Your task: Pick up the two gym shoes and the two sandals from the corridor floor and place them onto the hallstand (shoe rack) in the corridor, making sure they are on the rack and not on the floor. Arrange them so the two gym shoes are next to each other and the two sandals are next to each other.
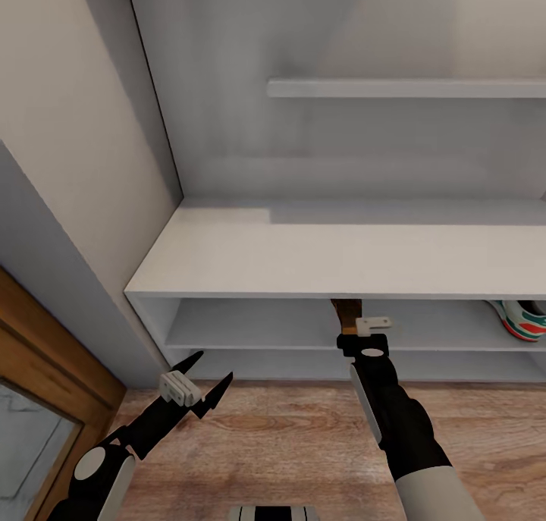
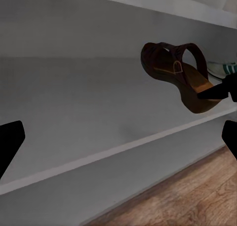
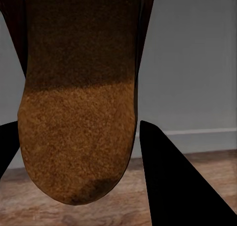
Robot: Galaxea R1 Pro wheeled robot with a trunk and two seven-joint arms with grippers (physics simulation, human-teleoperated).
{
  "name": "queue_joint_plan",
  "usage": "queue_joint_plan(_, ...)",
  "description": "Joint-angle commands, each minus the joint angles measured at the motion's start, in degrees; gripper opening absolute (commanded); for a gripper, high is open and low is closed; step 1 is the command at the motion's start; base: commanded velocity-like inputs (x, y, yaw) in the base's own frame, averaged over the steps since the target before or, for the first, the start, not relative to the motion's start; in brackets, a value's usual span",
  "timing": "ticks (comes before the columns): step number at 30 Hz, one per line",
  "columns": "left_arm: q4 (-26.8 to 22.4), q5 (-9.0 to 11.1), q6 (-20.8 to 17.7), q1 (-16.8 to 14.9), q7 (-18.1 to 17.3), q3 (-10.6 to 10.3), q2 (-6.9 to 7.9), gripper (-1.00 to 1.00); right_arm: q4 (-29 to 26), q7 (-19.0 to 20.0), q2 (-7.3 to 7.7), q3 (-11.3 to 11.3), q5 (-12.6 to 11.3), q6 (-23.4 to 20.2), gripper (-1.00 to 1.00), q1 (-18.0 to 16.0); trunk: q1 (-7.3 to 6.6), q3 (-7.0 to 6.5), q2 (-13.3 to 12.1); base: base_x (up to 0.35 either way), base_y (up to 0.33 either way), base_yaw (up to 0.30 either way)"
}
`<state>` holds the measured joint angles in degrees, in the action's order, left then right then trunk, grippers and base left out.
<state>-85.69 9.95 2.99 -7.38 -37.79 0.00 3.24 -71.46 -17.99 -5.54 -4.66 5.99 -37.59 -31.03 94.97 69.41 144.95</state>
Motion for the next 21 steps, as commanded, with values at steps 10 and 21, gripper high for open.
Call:
queue_joint_plan(10, 0.0, 0.0, 0.0, 0.0, 0.0, 0.0, -0.03, 1.0, 0.0, -0.1, 0.0, 0.0, -0.2, 0.1, -1.0, 0.0, 0.0, 0.0, 0.0, 0.001, 0.0, 0.0)
queue_joint_plan(21, 0.0, 0.0, 0.0, 0.0, 0.0, 0.0, -0.02, 1.0, 0.0, -0.1, 0.0, 0.0, -0.2, 0.1, -1.0, 0.0, 0.0, 0.0, 0.0, 0.0, 0.0, 0.0)
